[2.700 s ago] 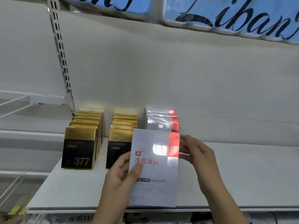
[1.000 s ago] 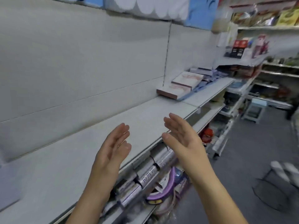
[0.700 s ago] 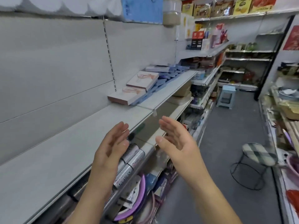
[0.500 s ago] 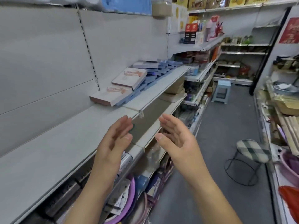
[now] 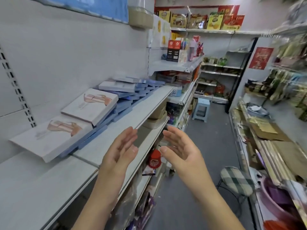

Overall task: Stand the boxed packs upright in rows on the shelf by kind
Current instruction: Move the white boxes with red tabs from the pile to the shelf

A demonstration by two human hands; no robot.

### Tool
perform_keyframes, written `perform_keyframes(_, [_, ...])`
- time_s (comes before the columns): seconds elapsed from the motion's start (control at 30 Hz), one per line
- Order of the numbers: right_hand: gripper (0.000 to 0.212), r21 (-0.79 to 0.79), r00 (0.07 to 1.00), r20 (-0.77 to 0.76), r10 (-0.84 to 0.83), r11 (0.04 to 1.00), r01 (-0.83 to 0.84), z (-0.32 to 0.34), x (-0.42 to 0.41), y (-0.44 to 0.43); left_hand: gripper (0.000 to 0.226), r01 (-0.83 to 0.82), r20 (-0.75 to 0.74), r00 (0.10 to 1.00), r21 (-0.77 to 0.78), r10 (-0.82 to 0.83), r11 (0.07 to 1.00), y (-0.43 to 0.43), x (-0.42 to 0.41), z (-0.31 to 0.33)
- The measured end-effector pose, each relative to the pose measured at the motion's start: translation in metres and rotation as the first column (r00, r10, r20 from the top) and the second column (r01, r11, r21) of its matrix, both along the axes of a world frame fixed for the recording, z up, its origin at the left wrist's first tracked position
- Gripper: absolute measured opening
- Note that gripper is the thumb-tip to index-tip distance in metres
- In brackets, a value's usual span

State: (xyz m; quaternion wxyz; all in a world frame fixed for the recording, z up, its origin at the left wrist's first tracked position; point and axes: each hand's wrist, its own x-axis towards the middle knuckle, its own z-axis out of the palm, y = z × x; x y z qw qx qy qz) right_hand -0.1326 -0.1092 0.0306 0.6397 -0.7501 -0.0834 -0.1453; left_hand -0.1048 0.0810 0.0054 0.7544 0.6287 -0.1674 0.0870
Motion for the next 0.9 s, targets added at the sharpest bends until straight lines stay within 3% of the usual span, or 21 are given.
perform_keyframes(0.27, [0.049,0.061,0.999,-0.025,0.026,0.998,-0.025,-0.004,0.126,-0.047,0.05,-0.022,-0.029,0.999,0.022,0.022,1.0,-0.047,0.116,0.005])
perform_keyframes(0.6, [0.046,0.121,0.964,-0.042,0.263,0.959,-0.256,-0.014,0.313,-0.151,0.037,-0.365,-0.117,0.919,0.107,0.377,0.925,-0.134,0.248,0.015])
perform_keyframes(0.7, [0.05,0.113,0.93,-0.053,0.363,0.928,-0.356,0.0,0.368,-0.163,0.035,-0.513,-0.094,0.842,0.165,0.531,0.843,-0.14,0.274,0.031])
perform_keyframes(0.9, [0.038,0.102,0.864,-0.008,0.503,0.86,-0.5,0.009,0.46,-0.129,0.032,-0.769,-0.043,0.613,0.194,0.789,0.609,-0.105,0.303,0.057])
